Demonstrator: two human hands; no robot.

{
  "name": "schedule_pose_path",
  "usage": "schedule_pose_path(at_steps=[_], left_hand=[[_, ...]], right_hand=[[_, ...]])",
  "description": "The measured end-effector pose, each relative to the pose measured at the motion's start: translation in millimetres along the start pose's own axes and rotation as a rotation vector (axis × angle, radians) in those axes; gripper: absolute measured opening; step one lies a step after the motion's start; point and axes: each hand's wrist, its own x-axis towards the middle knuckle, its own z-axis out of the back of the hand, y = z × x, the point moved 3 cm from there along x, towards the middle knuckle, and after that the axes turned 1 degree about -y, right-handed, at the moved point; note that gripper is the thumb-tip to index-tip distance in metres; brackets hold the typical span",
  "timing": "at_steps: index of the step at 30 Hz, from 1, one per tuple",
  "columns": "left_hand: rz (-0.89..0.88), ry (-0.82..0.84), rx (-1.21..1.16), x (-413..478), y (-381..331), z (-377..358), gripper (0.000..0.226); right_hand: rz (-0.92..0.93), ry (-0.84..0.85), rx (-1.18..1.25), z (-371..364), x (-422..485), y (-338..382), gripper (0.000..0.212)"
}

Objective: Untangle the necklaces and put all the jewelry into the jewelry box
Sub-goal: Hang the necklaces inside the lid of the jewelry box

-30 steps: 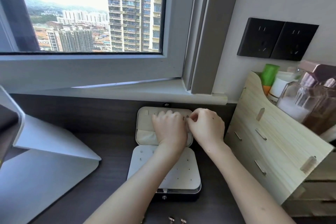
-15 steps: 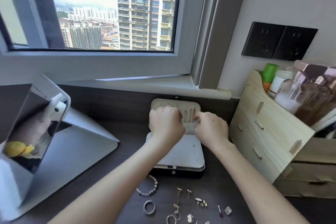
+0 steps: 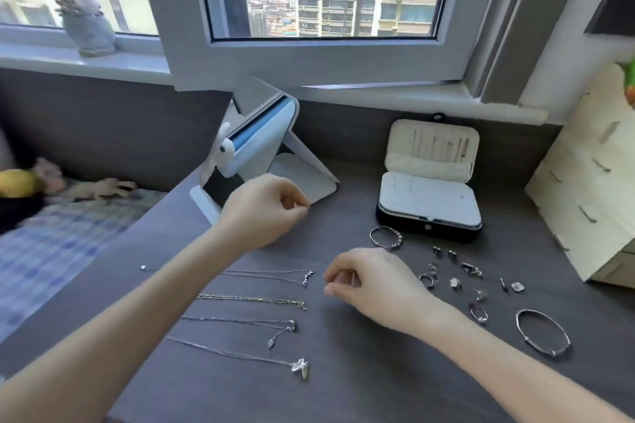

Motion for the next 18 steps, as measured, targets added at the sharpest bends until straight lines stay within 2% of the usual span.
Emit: schedule_pose_path(at_steps=[4, 7, 13, 18], left_hand=[[0.106, 0.011, 0.02, -29, 37, 8, 0.009], [0.121, 0.043, 0.057, -41, 47, 2, 0.008], [0.066, 0.09, 0.121, -39, 44, -24, 0.008], [-0.018, 0.136, 0.15, -33, 41, -39, 0.01]], right_hand=[[-0.008, -0.138, -0.059, -21, 13, 13, 0.016], [-0.09, -0.193, -0.082, -22, 27, 16, 0.02], [-0.303, -0.046, -0.23, -23, 40, 21, 0.039], [-0.38, -0.017, -0.218, -30, 44, 25, 0.026]])
